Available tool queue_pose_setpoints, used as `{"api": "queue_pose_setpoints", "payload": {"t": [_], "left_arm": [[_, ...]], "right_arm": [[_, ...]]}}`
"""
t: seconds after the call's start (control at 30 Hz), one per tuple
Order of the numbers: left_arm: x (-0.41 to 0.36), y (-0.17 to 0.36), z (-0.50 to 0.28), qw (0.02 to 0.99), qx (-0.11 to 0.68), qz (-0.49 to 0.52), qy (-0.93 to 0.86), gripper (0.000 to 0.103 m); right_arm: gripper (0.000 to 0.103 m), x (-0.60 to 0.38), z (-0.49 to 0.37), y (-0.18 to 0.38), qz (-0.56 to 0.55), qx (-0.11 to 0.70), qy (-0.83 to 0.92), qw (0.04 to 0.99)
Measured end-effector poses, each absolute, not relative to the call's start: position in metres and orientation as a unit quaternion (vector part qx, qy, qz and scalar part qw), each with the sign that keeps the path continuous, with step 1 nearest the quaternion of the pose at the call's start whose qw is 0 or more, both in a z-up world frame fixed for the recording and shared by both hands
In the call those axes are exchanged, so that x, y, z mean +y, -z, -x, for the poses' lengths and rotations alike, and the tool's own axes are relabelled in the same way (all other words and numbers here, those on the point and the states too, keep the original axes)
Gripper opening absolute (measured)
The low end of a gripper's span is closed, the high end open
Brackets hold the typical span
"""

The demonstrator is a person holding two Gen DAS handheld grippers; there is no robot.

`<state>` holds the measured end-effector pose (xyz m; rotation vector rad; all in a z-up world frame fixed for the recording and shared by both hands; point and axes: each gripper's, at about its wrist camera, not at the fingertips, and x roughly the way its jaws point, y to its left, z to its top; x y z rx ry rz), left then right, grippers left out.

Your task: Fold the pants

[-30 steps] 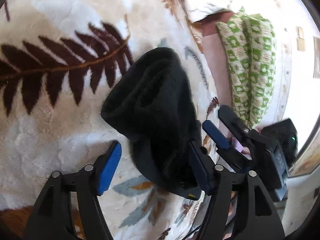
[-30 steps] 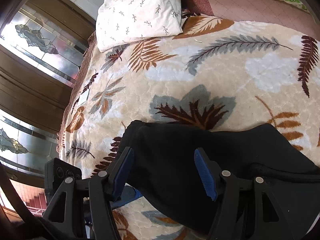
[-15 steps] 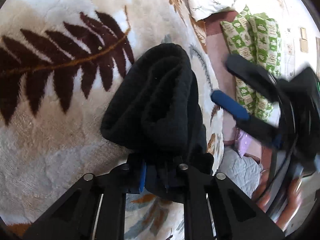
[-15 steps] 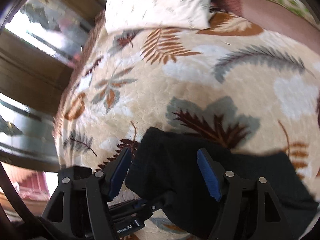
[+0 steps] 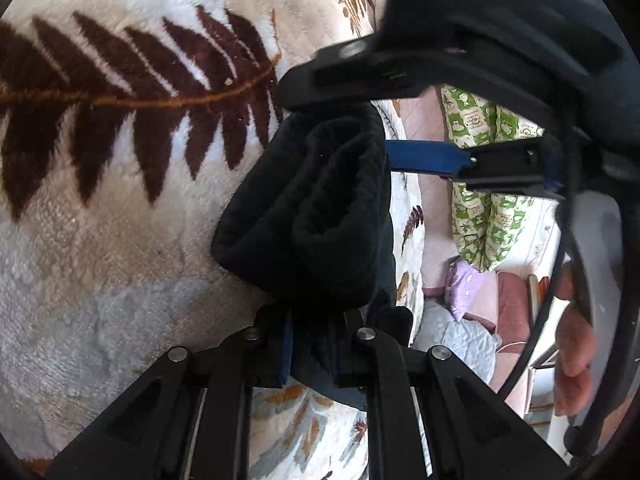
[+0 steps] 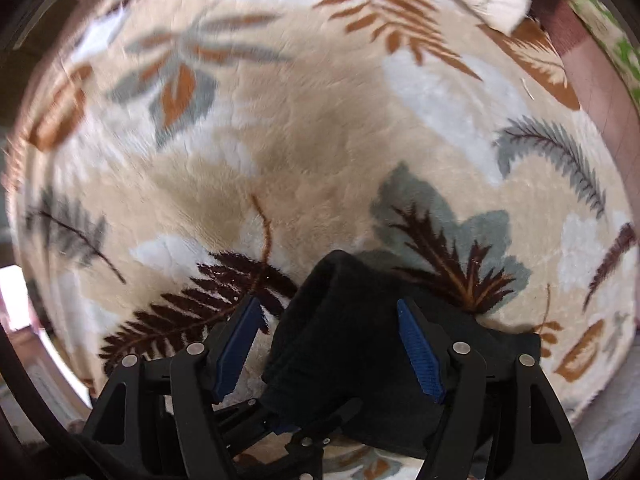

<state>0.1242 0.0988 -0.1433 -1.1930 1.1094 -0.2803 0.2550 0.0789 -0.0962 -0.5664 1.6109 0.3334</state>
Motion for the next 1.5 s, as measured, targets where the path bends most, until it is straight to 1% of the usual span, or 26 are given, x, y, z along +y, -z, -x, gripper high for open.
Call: {"api": "queue_pose_setpoints", "payload": {"t": [0.07, 0.2, 0.27, 0.3, 0.37, 0.43, 0.57, 0.77, 1.2, 1.5], "left_arm": [[0.100, 0.144, -0.123, 0.676, 0.494, 0.532, 0.125, 0.011], [0.103, 0.145, -0.122, 0.674, 0.495, 0.534, 0.127, 0.011], [0.104, 0.144, -0.123, 0.673, 0.497, 0.533, 0.128, 0.011], [0.104, 0.144, -0.123, 0.673, 0.498, 0.532, 0.128, 0.011], [0.106, 0.142, -0.123, 0.677, 0.499, 0.526, 0.128, 0.010], [0.106, 0.139, -0.123, 0.682, 0.500, 0.517, 0.128, 0.010], [0.104, 0.134, -0.124, 0.690, 0.503, 0.504, 0.129, 0.010], [0.097, 0.117, -0.127, 0.710, 0.498, 0.481, 0.133, 0.009], [0.054, 0.080, -0.134, 0.745, 0.492, 0.417, 0.170, 0.009], [-0.022, 0.049, -0.124, 0.764, 0.496, 0.356, 0.208, 0.009]], "right_arm": [[0.071, 0.086, -0.252, 0.107, 0.291, 0.702, -0.129, 0.637], [0.069, 0.092, -0.246, 0.120, 0.331, 0.692, -0.135, 0.627], [0.059, 0.095, -0.240, 0.118, 0.348, 0.678, -0.153, 0.630], [0.050, 0.093, -0.238, 0.115, 0.355, 0.670, -0.154, 0.633], [0.043, 0.088, -0.234, 0.111, 0.370, 0.659, -0.162, 0.635], [0.040, 0.084, -0.227, 0.106, 0.375, 0.649, -0.171, 0.639], [0.037, 0.078, -0.218, 0.096, 0.383, 0.633, -0.184, 0.648], [0.031, 0.062, -0.222, 0.066, 0.348, 0.623, -0.193, 0.673], [0.029, -0.004, -0.208, 0.010, 0.272, 0.593, -0.201, 0.731], [0.029, -0.079, -0.193, -0.026, 0.216, 0.574, -0.189, 0.766]]}}
